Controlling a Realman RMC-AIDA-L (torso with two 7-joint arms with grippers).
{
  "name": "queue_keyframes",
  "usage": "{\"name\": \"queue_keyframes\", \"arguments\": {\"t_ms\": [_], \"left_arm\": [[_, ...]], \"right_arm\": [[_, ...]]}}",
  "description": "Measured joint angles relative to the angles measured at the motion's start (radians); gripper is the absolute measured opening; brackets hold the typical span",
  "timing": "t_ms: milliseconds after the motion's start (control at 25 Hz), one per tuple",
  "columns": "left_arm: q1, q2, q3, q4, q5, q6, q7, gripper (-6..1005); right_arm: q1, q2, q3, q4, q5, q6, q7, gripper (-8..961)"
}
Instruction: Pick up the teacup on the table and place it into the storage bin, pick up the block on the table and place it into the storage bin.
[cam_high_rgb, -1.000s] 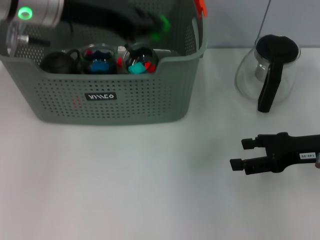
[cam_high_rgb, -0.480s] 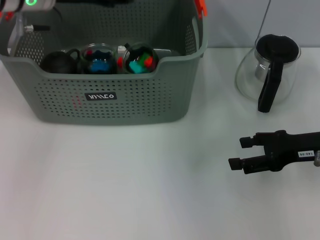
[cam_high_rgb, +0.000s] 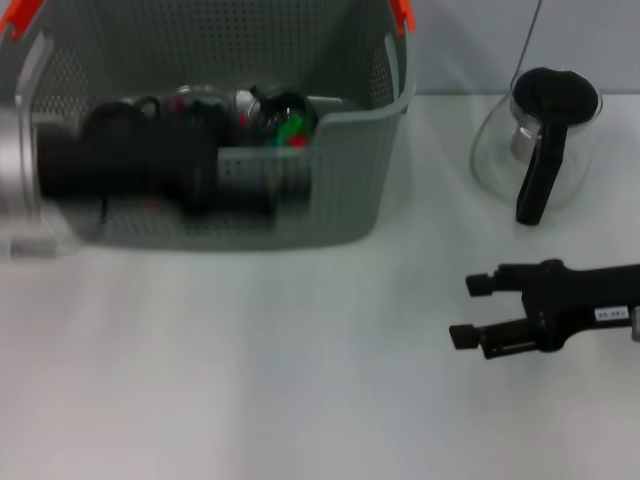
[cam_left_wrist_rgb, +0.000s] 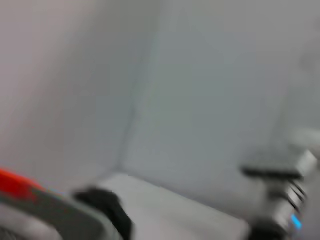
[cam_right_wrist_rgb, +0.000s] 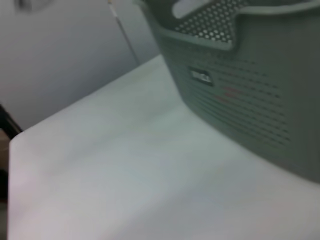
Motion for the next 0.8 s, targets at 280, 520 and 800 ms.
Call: {"name": "queue_keyframes", "arguments": {"t_ms": [280, 520, 800], "left_arm": [[0.063, -0.021, -0.031, -0.211, 0.197, -0.034, 0.194, 929], [0.059, -0.016, -0.069, -0.317, 0.257, -0.100, 0.306, 939], [0.047, -0.017, -0.064, -0.362, 0.295, -0.157, 0.325, 939]], "right_arm": [[0.009, 0.024, 0.000, 0.027, 0.040, -0.025, -0.115, 941], [0.032, 0.063, -0.009, 0.054, 0.042, 0.002, -0.207, 940], [0.060, 0.069, -0.005, 0.131, 0.076, 0.066, -0.305, 941]]}}
